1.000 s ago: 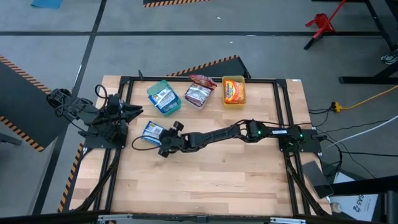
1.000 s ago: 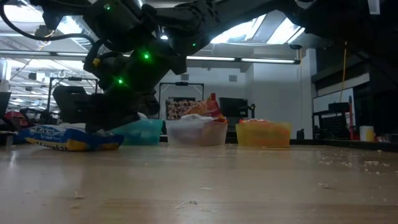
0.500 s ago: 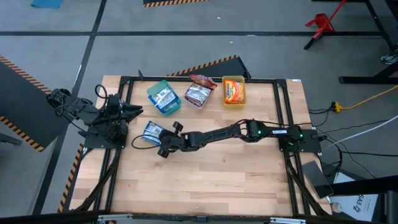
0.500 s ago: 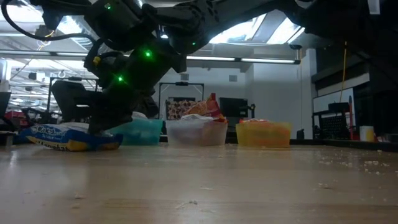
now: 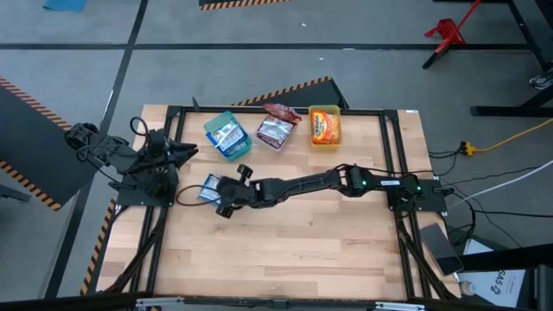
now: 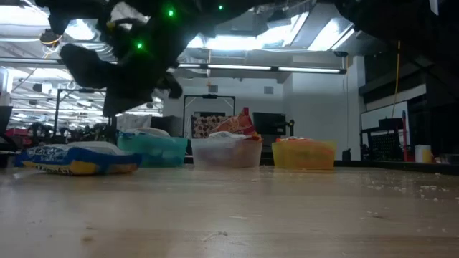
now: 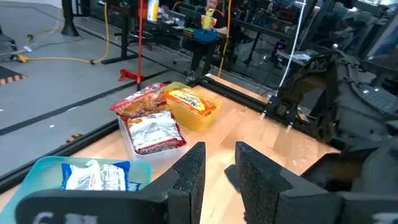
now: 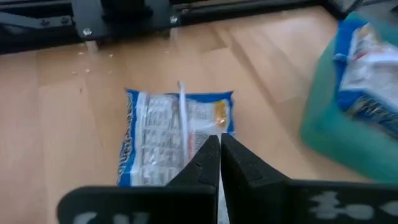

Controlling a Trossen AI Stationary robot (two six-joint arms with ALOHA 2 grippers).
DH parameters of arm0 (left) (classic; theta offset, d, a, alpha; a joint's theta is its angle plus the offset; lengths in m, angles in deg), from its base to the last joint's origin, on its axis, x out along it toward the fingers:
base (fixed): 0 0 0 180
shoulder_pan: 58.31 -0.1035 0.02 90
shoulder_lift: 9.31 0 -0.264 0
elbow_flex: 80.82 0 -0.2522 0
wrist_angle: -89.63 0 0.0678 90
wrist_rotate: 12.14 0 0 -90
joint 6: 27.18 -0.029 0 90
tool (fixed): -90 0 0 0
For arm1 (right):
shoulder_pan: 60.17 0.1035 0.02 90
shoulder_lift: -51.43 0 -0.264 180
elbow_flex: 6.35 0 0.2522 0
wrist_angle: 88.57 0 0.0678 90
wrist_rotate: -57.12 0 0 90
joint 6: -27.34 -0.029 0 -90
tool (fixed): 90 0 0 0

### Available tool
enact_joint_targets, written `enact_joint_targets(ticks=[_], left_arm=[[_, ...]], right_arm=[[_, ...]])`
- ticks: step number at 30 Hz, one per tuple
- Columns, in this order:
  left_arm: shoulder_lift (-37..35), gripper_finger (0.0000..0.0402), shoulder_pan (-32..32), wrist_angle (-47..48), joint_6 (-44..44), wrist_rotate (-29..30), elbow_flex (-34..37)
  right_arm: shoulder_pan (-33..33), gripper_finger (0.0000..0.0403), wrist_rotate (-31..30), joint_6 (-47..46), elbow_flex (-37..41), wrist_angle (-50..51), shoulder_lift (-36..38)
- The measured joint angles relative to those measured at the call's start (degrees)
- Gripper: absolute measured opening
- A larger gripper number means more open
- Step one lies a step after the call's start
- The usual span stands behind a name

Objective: Sort Maruchan noodles
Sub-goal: Put the blue noodle pack into the blue bin

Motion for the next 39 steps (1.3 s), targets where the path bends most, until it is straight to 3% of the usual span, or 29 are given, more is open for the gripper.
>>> enact_joint_targets(ticks=[4, 9, 18, 21, 24, 31, 39], left_arm=[[0.0, 0.0082, 0.0, 0.0, 0.0, 0.9, 0.0], [0.0, 0.0082, 0.0, 0.0, 0.0, 0.9, 0.0], [0.0, 0.0082, 0.0, 0.1, 0.0, 1.0, 0.0], [0.0, 0.0082, 0.0, 0.1, 0.0, 1.0, 0.0], [0.0, 0.0082, 0.0, 0.3, 0.0, 1.0, 0.0], [0.0, 0.0082, 0.0, 1.6, 0.0, 1.0, 0.0], [0.0, 0.0082, 0.0, 1.7, 0.0, 1.0, 0.0]], right_arm=[[-0.5, 0.0000, -0.9, 1.7, -0.3, -0.2, 1.0], [-1.4, 0.0030, 8.0, 2.5, -0.4, -4.0, 1.1], [-2.3, 0.0215, 13.2, 7.0, 0.0, -17.6, -5.9], [-2.3, 0.0260, 7.6, 5.1, -0.1, -17.1, -8.1], [-2.3, 0.0278, 4.2, 4.4, -0.1, -17.8, -9.6], [-2.7, 0.0256, 5.2, 0.3, -0.4, -18.7, -10.9], [-2.6, 0.0126, 4.3, -1.0, -0.4, -16.3, -11.0]])
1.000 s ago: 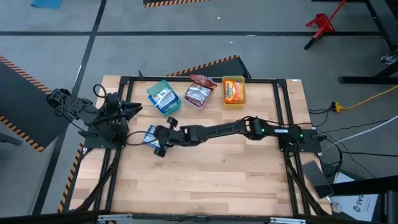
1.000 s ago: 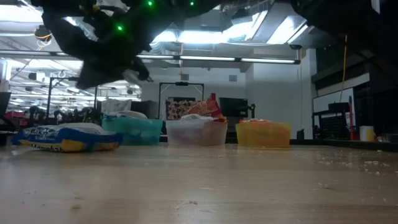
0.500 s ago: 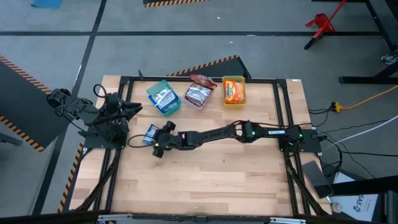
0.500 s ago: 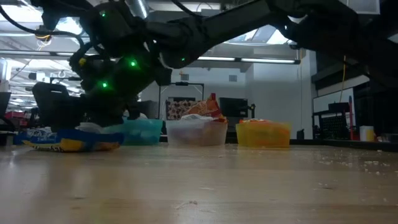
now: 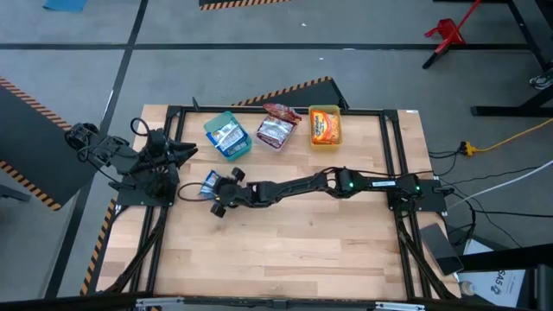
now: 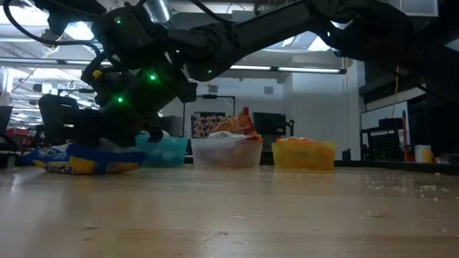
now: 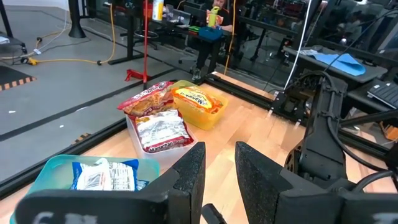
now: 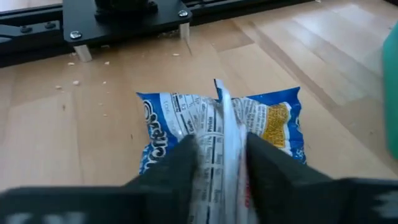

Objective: Sort Maruchan noodles
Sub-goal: Put the blue noodle pack into the blue bin

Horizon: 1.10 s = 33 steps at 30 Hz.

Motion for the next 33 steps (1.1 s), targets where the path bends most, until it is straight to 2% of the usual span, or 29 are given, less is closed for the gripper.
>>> enact_joint_targets(ticks=[6, 8, 16, 33], left_arm=[[0.0, 0.0082, 0.0, 0.0, 0.0, 0.0, 0.0], [0.0, 0.0082, 0.0, 0.0, 0.0, 0.0, 0.0], [0.0, 0.0082, 0.0, 0.0, 0.0, -0.1, 0.0], [0.0, 0.0082, 0.0, 0.0, 0.0, 0.2, 0.0]], right_arm=[[0.0, 0.0024, -0.4, -1.3, 0.0, 0.9, 0.0], [0.0, 0.0007, -0.3, -1.3, 0.0, 1.1, 0.0], [0.0, 0.0001, 0.9, -3.0, 0.3, -0.2, 0.5], [0.0, 0.0001, 1.2, 0.3, 0.5, 1.5, 8.0]])
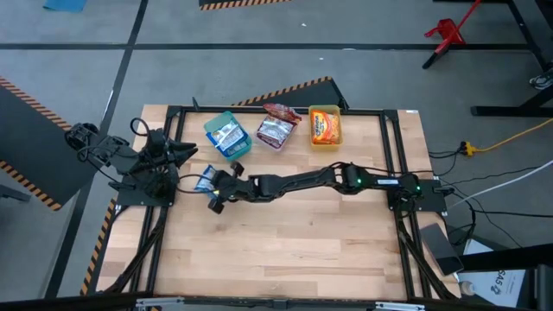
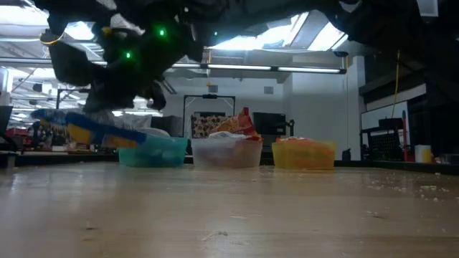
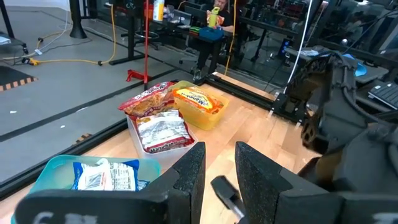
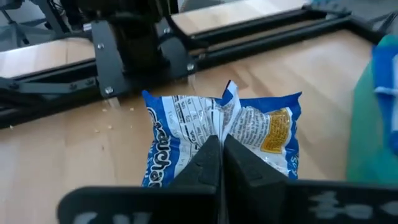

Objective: Sort Maruchan noodles
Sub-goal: Put the blue noodle pack into the blue bin

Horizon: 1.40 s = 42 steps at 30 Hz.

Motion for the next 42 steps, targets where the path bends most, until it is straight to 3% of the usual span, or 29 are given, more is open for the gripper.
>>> enact_joint_targets(ticks=[17, 25, 28, 32, 37, 42], left_arm=[[0.0, 0.0082, 0.0, 0.0, -0.1, 1.8, 0.0], [0.0, 0.0082, 0.0, 0.0, -0.9, 1.8, 0.0], [0.0, 0.0082, 0.0, 0.0, -1.0, 1.7, 0.0], [0.0, 0.0082, 0.0, 0.0, -1.0, 1.7, 0.0], [0.0, 0.0082, 0.0, 0.0, -1.0, 1.6, 0.0], [0.0, 0.0082, 0.0, 0.0, -1.0, 1.6, 0.0]], right_arm=[[-8.9, 0.0000, -0.6, 9.2, -0.3, 5.5, 8.2], [-9.9, 0.0012, 12.9, 9.0, 0.3, 6.5, 7.3], [-8.7, 0.0046, 13.0, 9.4, 3.7, 5.0, 7.0], [-7.2, 0.0120, 9.2, 11.6, 8.8, -2.4, 7.0], [-7.1, 0.0212, 8.8, 10.7, 16.2, -13.4, 7.1], [-7.3, 0.0246, 8.3, 10.5, 21.8, -23.3, 7.1]])
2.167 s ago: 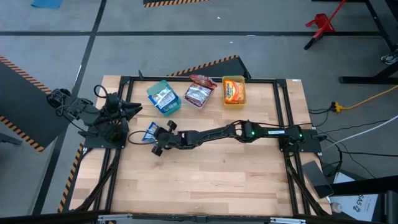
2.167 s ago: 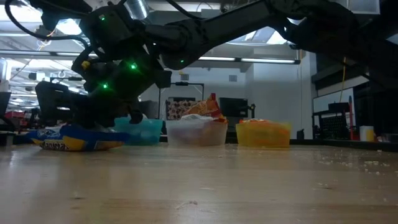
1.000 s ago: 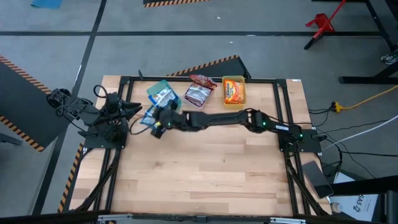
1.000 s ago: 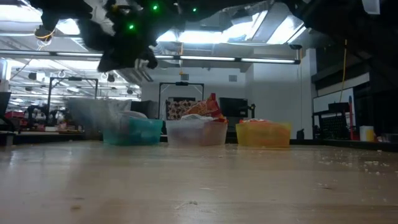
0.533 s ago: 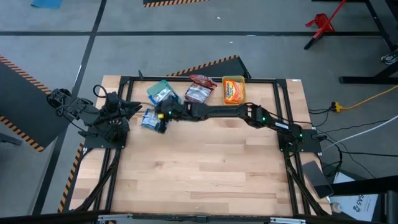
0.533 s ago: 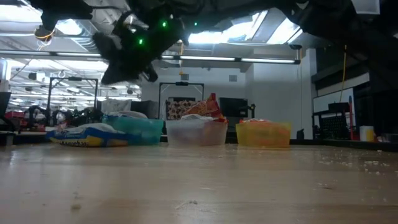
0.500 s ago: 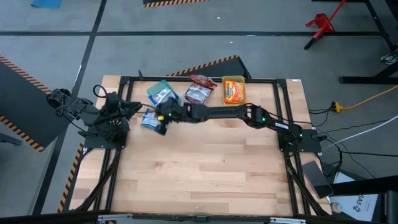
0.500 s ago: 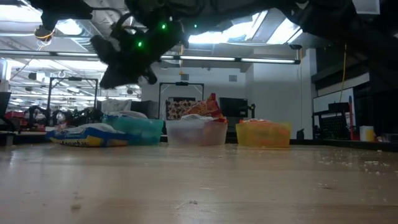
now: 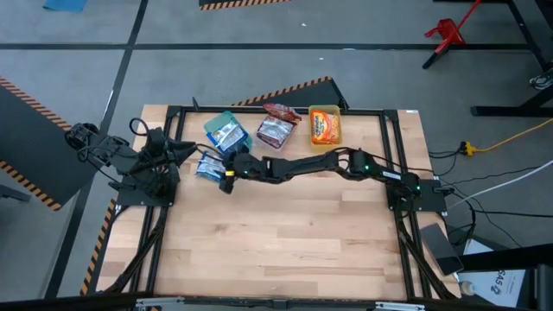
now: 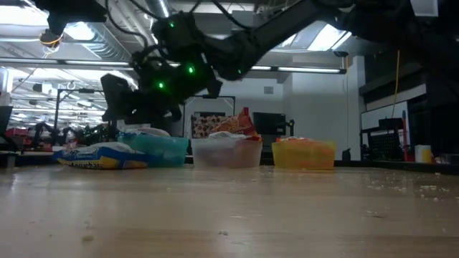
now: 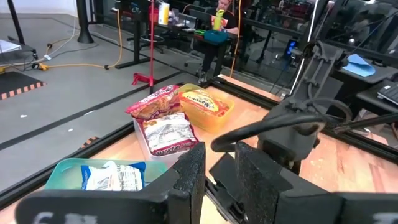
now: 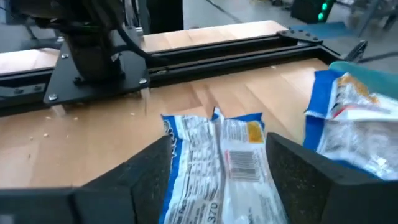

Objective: Sort Maruchan noodles
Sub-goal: Put the blue noodle pack into the blue bin

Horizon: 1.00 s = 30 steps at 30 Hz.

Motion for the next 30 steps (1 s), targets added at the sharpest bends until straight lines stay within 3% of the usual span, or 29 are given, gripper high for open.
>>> enact_joint_targets(ticks=[6, 30], left_arm=[[0.0, 0.0082, 0.0, 0.0, 0.0, 0.0, 0.0], [0.0, 0.0082, 0.0, 2.0, -0.4, 1.7, 0.0]], right_arm=[[-0.1, 0.0248, 0.1, 1.7, 5.3, -9.8, -0.1], [-1.5, 0.0248, 0.0, 3.0, 6.3, -15.5, -4.0]])
